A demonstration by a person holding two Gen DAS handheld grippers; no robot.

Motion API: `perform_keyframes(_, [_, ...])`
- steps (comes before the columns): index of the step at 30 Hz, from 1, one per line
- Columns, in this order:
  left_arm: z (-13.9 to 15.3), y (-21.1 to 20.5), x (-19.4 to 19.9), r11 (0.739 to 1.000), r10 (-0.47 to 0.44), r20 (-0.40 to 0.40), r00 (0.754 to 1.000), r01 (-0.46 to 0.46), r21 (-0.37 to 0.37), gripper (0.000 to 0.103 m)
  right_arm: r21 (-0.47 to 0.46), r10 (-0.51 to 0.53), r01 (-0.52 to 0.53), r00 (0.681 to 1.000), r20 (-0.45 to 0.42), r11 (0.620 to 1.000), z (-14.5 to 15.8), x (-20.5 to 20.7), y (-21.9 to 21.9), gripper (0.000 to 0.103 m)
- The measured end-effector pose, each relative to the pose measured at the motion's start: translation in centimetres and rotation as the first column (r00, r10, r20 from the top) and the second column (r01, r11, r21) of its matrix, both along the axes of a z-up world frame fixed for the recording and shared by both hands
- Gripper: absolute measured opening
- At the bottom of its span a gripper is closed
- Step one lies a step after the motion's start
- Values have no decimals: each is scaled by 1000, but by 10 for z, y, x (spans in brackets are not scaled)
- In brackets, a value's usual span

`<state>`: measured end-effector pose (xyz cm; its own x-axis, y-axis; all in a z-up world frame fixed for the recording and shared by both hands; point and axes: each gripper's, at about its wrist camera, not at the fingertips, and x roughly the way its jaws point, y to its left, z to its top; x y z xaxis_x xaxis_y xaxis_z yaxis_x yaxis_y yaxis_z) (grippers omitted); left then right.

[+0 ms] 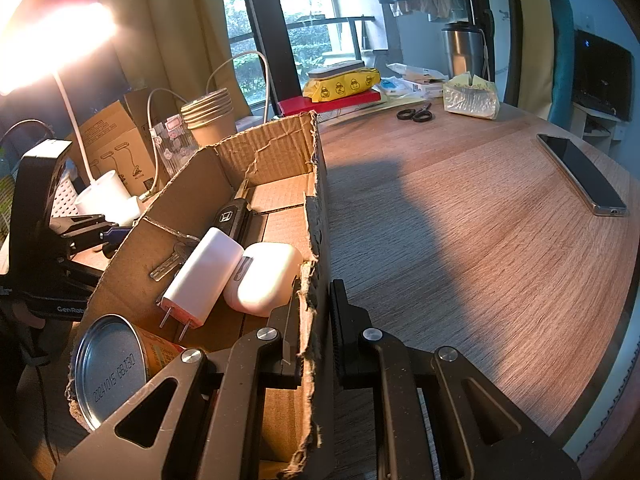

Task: Organize rigid objects
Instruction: 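Close the left tool on the wristwatch strap and lift it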

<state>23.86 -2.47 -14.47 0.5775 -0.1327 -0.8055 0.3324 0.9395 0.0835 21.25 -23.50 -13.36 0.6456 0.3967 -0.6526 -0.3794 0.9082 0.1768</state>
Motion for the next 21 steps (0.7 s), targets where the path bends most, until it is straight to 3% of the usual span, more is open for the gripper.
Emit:
perform_keyframes(7, [-1, -1, -8, 1000, -2, 15, 1000, 1, 29, 55, 0, 0, 0, 1000, 0, 1000, 0, 0, 0, 13])
perform_keyframes(21, [7, 7, -31, 999, 25, 31, 999, -26, 30, 53, 0, 0, 0, 1000, 0, 1000, 0, 0, 0, 13])
